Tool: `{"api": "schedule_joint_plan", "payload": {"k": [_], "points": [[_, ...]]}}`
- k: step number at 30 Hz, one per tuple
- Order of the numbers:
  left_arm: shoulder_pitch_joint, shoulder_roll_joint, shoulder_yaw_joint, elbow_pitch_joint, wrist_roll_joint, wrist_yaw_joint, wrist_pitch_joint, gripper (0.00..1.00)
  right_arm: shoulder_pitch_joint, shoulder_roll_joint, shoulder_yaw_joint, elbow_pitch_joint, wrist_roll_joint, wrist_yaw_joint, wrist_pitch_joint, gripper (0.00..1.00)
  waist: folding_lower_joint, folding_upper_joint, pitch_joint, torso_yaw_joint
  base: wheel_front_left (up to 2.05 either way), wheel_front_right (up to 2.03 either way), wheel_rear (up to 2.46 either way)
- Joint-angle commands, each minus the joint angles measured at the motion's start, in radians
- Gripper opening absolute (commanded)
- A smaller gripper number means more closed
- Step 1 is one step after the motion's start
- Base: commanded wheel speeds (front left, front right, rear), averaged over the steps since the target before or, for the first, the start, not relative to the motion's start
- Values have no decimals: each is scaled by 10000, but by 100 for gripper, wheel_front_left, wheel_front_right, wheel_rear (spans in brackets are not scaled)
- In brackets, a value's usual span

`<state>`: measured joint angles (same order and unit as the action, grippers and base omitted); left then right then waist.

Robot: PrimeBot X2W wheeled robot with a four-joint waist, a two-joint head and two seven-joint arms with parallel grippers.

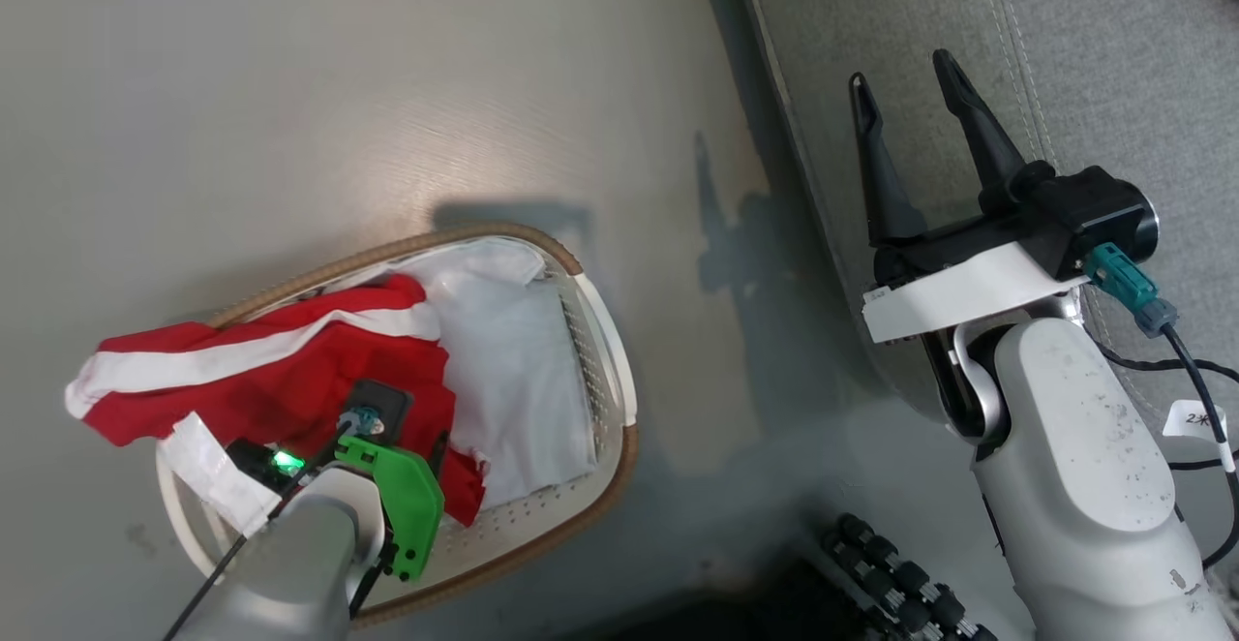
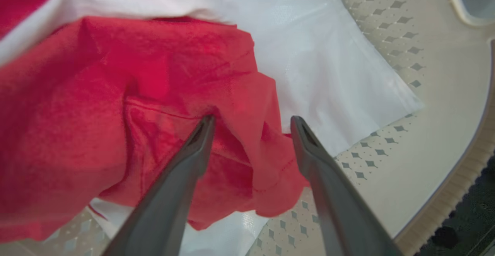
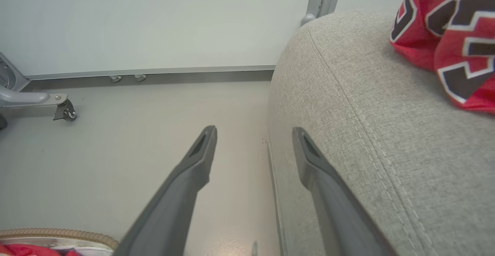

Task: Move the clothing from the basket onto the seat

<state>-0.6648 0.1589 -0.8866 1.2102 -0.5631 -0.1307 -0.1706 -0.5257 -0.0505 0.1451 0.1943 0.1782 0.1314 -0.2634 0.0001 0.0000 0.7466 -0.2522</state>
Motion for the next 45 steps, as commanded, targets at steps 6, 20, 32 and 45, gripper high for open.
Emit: {"api": "schedule_joint_plan", "payload": {"k": [6, 20, 32, 45], "points": [[-684, 177, -266, 522, 248, 422, 122, 100, -149, -11, -102, -273, -62, -14, -18, 100, -1, 0, 1047, -548, 0, 0, 0], [-1181, 262, -621, 760, 462, 603, 73, 100, -189, -16, -378, -587, 73, -14, -18, 100, -1, 0, 1685, -364, 0, 0, 0], [-911, 339, -612, 779, 133, 171, -563, 0, -354, -17, -293, -357, 189, -14, -18, 100, -1, 0, 876, -318, 0, 0, 0], [118, 71, -209, -334, -314, 14, -941, 0, 248, -23, 294, 350, 109, -14, -18, 100, -1, 0, -2071, 581, 0, 0, 0]]}}
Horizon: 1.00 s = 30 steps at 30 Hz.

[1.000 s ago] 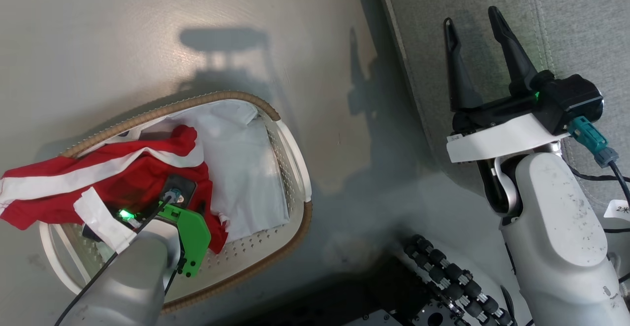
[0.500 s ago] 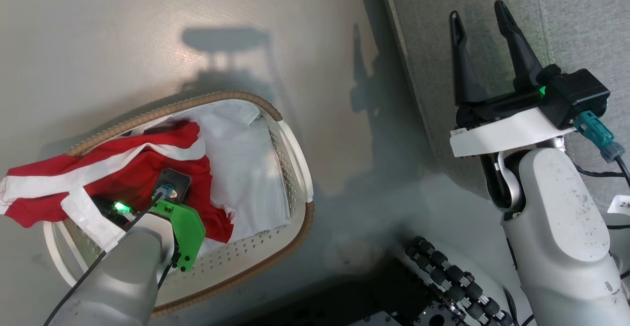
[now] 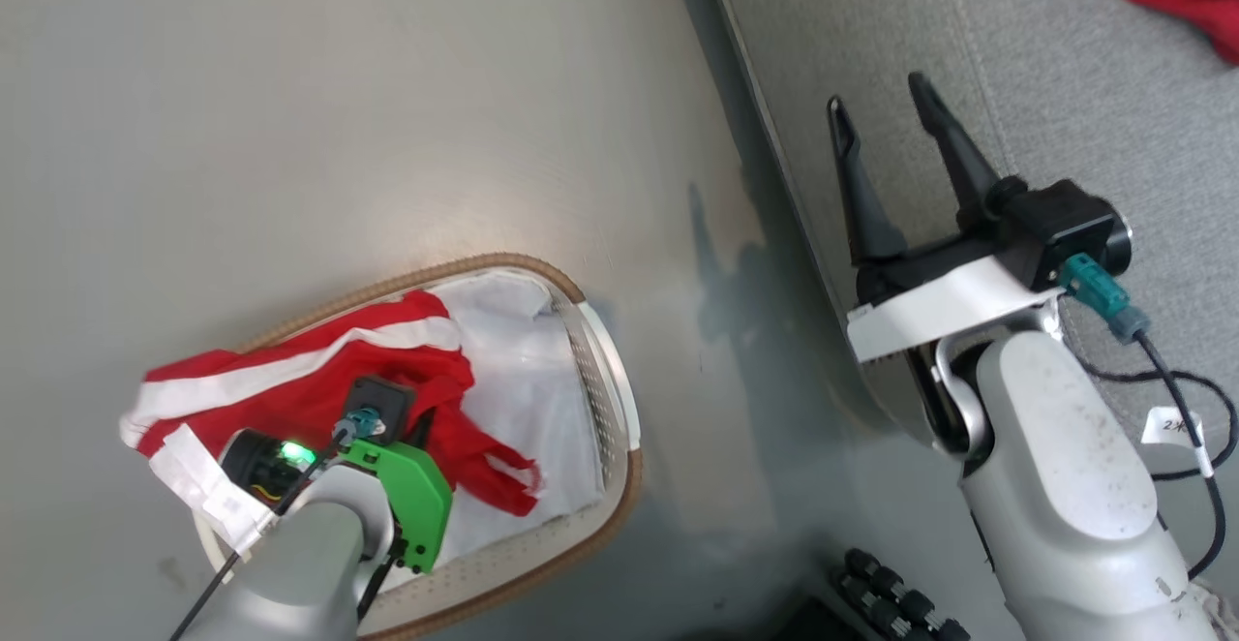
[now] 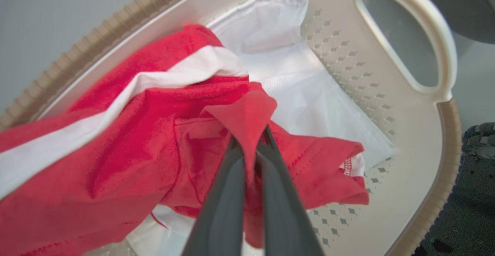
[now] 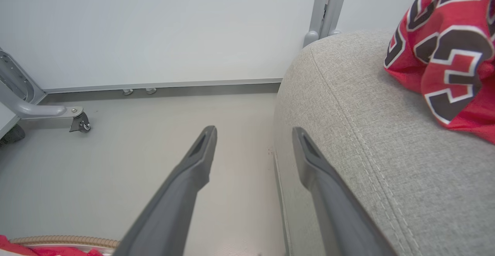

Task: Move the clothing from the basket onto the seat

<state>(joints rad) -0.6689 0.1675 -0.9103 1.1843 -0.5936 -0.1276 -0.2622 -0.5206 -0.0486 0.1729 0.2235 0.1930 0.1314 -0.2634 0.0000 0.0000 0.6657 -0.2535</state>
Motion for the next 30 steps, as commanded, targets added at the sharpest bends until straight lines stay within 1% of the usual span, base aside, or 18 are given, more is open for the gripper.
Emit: {"api": "schedule_joint_plan", "payload": {"k": [1, 3, 11, 14, 23, 30], "points": [[274, 15, 124, -328, 29, -19, -25, 0, 283, -44, 35, 136, -45, -14, -18, 100, 0, 0, -1483, 683, 0, 0, 0], [555, 67, 377, -922, 138, 9, -28, 0, 493, -45, 71, 296, -55, -14, -18, 100, 0, 0, -1941, 891, 0, 0, 0], [1784, 156, 1747, -3153, 871, 443, -21, 0, 1238, -47, 207, 816, 59, -14, -18, 100, 0, 0, -3490, 1551, 0, 0, 0], [2172, 124, 2316, -3936, 1185, 494, -20, 0, 1496, -48, 195, 917, 24, -14, -18, 100, 0, 0, -4004, 1759, 0, 0, 0], [3062, -79, 4044, -6576, 2257, 370, -22, 0, 2374, -44, 124, 1051, 210, -14, -18, 100, 0, 0, -5207, 2238, 0, 0, 0], [3231, -356, 4912, -8309, 2886, 226, -21, 0, 2924, -42, 225, 1220, 287, -14, -18, 100, 0, 0, -5918, 2363, 0, 0, 0]]}}
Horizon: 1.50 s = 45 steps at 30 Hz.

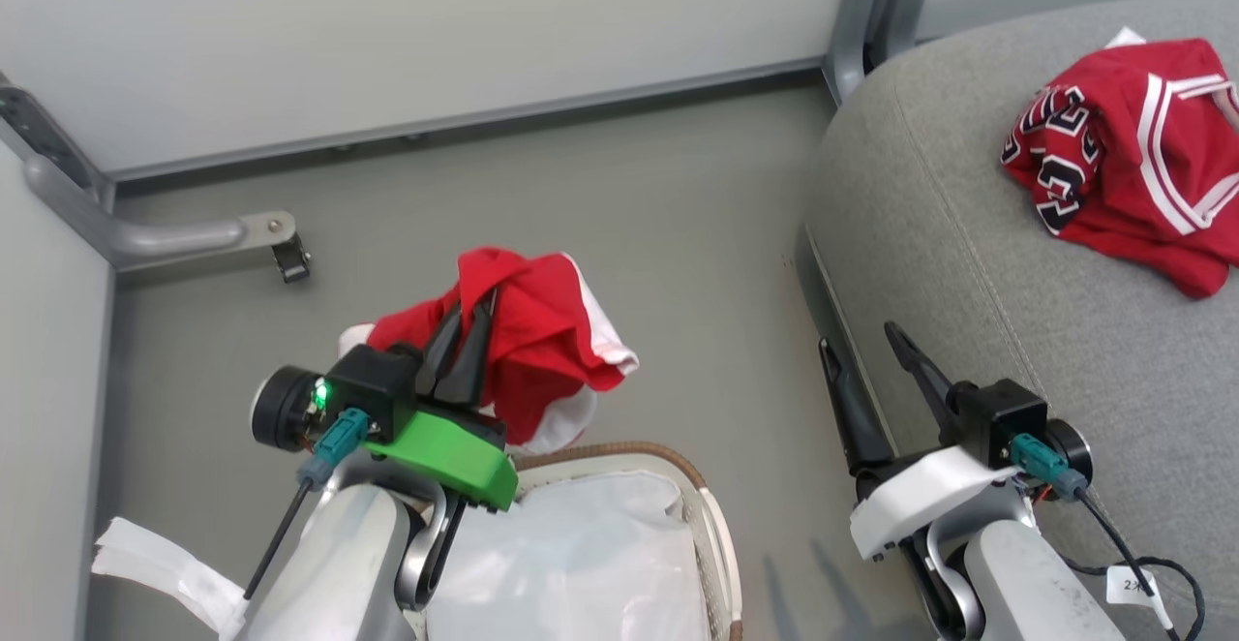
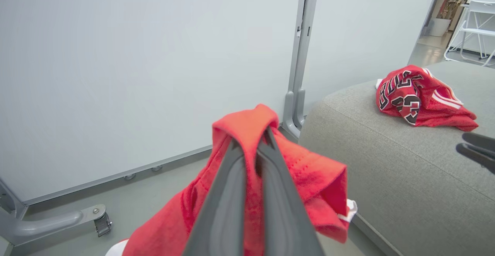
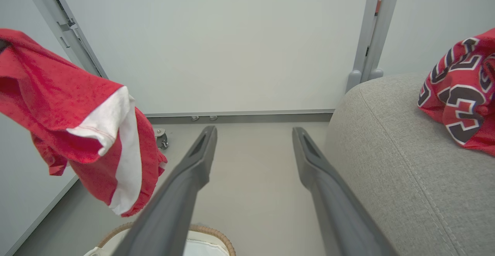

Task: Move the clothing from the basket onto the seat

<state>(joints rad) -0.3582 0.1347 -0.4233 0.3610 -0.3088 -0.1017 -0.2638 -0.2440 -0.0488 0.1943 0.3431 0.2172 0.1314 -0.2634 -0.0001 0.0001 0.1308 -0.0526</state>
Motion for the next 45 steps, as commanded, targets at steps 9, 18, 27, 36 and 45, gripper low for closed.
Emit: {"api": "schedule_joint_plan", "payload": {"k": [9, 18, 27, 36, 45], "points": [[73, -334, 614, -1516, 439, -171, -6, 0, -7, -39, 1162, -364, -308, -14, -18, 100, 1, -1, -753, 379, 0, 0, 0], [184, -570, 456, -1625, 438, -271, -6, 0, -1461, -42, 3526, -1173, -1201, -14, -18, 100, 1, -1, -701, 577, 0, 0, 0], [256, -737, -192, -1451, 184, -293, -8, 0, -2582, -46, 4572, 3, -1686, -14, -18, 100, 1, -1, -818, 1126, 0, 0, 0], [148, -793, -1068, -1572, -283, -301, -7, 0, -2927, -46, 4574, 1261, -572, -14, -18, 0, 1, -1, -726, 1531, 0, 0, 0], [364, -658, -929, -1645, -310, -301, -8, 0, -2752, -29, 3868, 903, 267, -14, -18, 0, 1, -1, -619, 725, 0, 0, 0]]}}
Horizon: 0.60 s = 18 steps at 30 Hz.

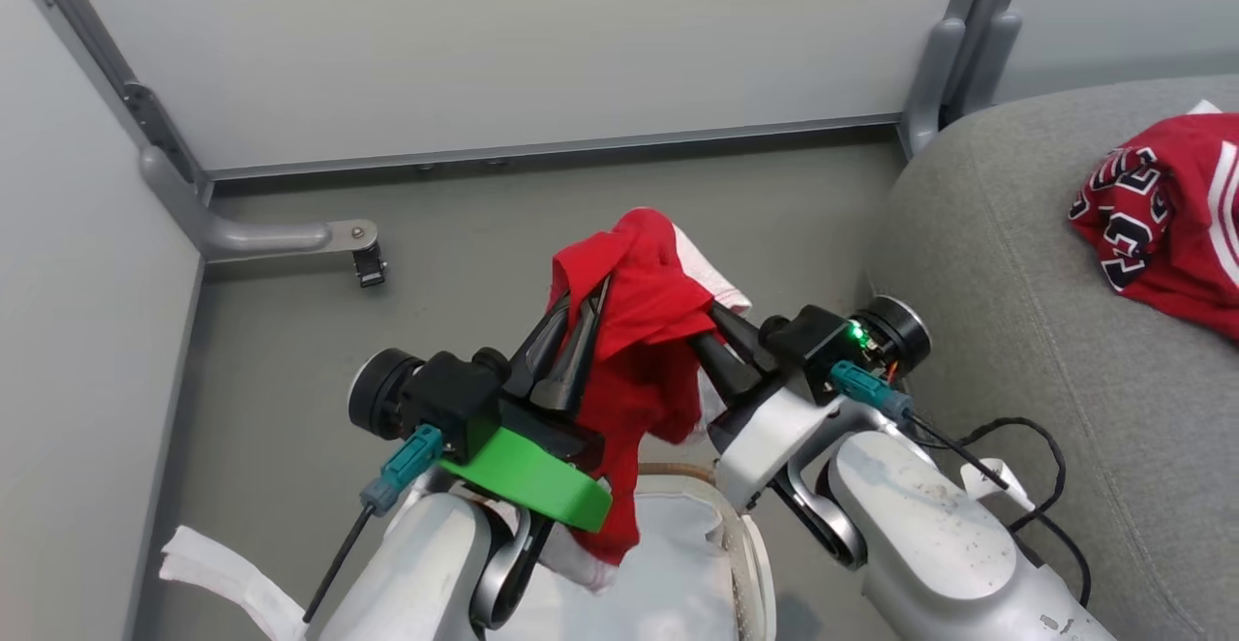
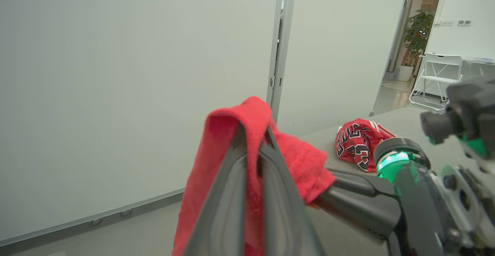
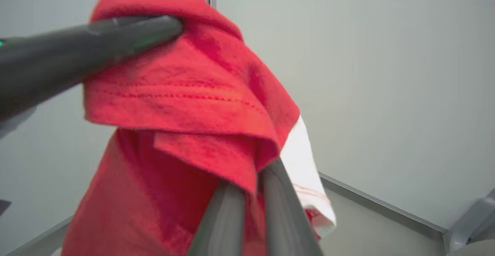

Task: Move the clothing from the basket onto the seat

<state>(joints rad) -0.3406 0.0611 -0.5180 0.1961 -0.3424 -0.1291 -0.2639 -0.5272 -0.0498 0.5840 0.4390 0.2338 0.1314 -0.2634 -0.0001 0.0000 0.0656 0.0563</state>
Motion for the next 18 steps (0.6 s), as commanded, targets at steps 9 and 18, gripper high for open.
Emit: {"api": "schedule_joint_plan", "payload": {"k": [9, 18], "points": [[416, 215, 649, 123, 397, -17, -5, 100, 623, -14, -1177, -1005, 206, -12, -18, 0, 1, 0, 355, -2832, 0, 0, 0], [460, 440, 737, 348, 682, -16, -5, 100, 954, -15, -1902, -1825, 53, -14, -18, 0, 1, 0, 981, -5420, 0, 0, 0]]}}
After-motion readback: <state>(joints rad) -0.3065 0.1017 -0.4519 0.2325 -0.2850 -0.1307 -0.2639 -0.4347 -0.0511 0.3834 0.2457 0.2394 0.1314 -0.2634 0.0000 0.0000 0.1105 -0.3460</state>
